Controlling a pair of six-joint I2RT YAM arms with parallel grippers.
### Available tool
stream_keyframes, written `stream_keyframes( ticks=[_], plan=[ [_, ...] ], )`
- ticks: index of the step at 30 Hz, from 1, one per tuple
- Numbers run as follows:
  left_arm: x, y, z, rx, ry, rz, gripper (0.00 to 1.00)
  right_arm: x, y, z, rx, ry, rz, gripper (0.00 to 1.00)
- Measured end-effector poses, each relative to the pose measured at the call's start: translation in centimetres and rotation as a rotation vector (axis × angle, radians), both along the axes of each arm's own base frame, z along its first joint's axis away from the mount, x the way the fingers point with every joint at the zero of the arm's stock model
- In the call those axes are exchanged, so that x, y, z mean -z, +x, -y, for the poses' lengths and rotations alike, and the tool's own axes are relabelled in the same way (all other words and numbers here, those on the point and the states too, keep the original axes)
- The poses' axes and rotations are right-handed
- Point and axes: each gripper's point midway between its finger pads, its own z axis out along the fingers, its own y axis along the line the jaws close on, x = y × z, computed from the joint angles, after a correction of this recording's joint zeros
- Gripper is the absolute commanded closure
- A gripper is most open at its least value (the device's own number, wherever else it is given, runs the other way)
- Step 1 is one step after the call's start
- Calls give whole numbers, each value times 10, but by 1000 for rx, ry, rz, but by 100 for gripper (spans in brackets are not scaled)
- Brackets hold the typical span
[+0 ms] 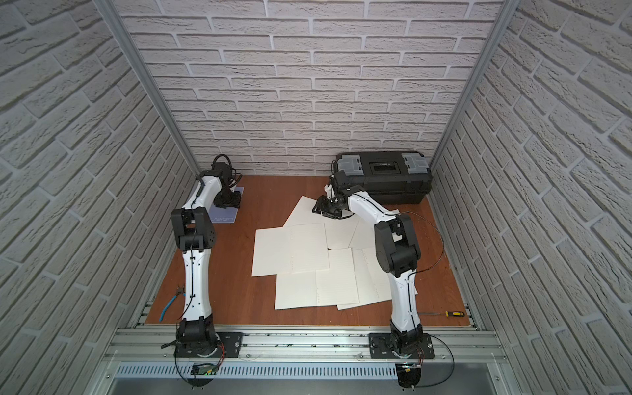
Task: Close the notebook
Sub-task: Move the notebook to the center of the board.
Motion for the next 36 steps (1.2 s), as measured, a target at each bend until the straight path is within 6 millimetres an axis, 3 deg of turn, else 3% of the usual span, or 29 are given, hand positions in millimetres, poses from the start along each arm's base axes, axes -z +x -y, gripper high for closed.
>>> stream_keyframes(
  ticks=[17, 28, 32, 36],
  plan=[
    [-8, 5, 13, -25, -89, 31, 35, 2, -1, 0, 1, -4, -2, 47],
    [-60, -2, 31, -46, -171, 105, 35, 8, -9, 5, 4, -15, -13, 47],
    [-76, -13, 40, -60, -197, 122, 35, 10, -16, 9, 7, -29, -16, 46],
    [-79, -31, 56, -72, -228, 113, 35, 11, -26, 14, 10, -44, -22, 46]
  ],
)
